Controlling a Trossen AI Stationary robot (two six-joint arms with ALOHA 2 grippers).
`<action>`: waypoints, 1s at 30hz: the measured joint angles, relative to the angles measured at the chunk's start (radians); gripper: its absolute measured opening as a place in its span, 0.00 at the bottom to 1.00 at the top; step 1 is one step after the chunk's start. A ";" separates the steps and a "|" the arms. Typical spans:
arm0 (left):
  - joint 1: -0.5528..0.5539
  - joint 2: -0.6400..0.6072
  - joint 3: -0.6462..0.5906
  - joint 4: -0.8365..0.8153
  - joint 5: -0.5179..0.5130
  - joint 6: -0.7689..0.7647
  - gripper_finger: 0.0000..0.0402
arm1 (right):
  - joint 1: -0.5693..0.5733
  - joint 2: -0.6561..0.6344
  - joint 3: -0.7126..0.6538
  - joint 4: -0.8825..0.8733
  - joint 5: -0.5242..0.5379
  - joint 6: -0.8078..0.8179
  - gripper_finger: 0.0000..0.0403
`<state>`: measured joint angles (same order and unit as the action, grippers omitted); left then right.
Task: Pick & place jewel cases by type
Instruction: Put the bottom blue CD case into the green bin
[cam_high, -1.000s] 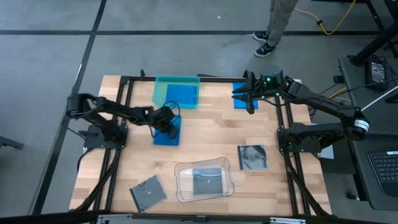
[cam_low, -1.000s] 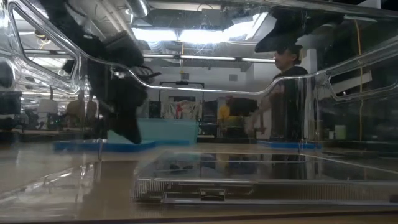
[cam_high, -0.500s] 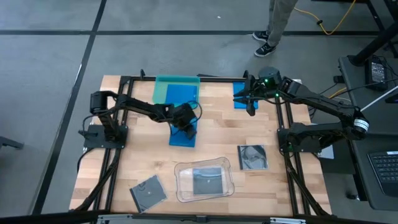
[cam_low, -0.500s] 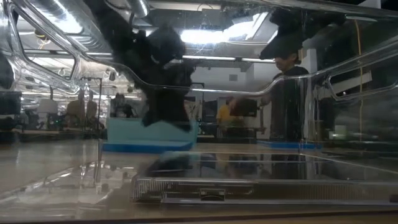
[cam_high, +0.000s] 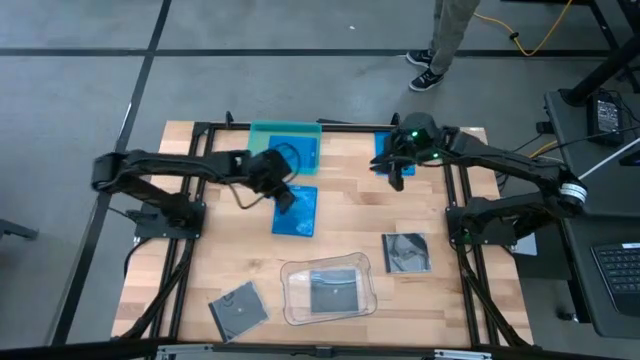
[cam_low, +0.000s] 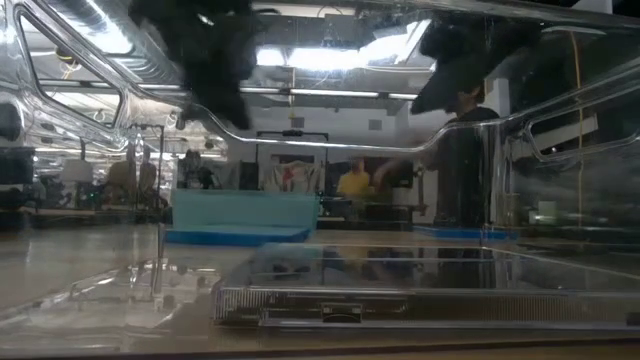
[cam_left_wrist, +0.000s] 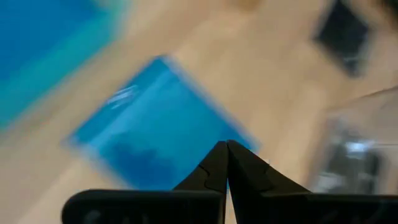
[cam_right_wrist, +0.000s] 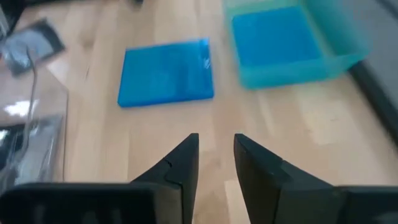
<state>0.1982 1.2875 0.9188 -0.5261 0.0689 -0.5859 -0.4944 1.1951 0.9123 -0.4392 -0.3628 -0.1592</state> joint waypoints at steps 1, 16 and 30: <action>0.000 -0.029 0.000 -0.064 -0.043 -0.005 0.01 | 0.016 0.029 0.000 0.010 0.007 0.000 0.26; 0.000 -0.268 -0.412 0.177 -0.028 -0.418 0.01 | 0.219 0.465 0.028 0.220 0.082 -0.003 0.02; 0.000 -0.298 -0.623 0.484 -0.008 -0.557 0.28 | 0.258 0.625 0.129 0.282 0.082 -0.007 0.02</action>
<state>0.1982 0.9890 0.2962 -0.0424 0.0613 -1.1427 -0.2363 1.8203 1.0415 -0.1570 -0.2804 -0.1659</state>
